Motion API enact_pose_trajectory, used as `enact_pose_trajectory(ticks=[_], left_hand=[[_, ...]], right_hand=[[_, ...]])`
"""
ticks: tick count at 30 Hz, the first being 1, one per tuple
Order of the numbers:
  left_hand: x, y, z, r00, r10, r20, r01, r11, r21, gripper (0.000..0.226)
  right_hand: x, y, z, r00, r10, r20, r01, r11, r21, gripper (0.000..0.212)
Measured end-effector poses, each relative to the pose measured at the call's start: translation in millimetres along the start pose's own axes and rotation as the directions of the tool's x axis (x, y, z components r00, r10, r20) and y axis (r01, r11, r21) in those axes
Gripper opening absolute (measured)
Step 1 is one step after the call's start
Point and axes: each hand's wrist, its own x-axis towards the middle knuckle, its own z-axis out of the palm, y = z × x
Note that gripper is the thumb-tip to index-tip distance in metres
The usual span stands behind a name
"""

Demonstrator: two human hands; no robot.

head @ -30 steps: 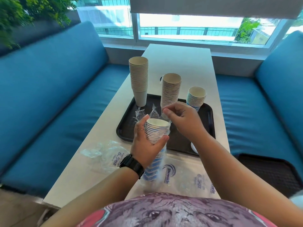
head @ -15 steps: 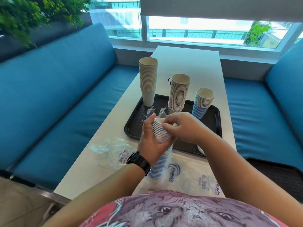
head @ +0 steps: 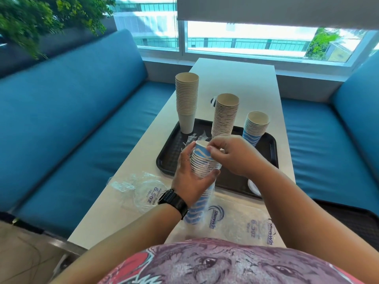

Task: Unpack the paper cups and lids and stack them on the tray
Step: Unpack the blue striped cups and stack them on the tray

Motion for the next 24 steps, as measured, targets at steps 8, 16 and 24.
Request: enact_pose_trajectory(ticks=[8, 16, 24], left_hand=[[1.1, -3.8, 2.3, 0.999, 0.049, -0.023, -0.048, 0.998, 0.028, 0.082], [0.0, -3.2, 4.8, 0.993, 0.108, -0.055, -0.105, 0.993, 0.046, 0.077], [-0.1, -2.4, 8.1, 0.995, 0.092, -0.039, -0.089, 0.994, 0.055, 0.085]], right_hand=[[11.2, 15.0, 5.5, 0.985, 0.056, -0.162, -0.030, 0.987, 0.156, 0.011], [10.7, 39.0, 19.4, 0.932, 0.363, 0.012, -0.319, 0.801, 0.506, 0.049], [7.2, 36.8, 22.0, 0.927, 0.373, 0.044, -0.248, 0.521, 0.817, 0.052]])
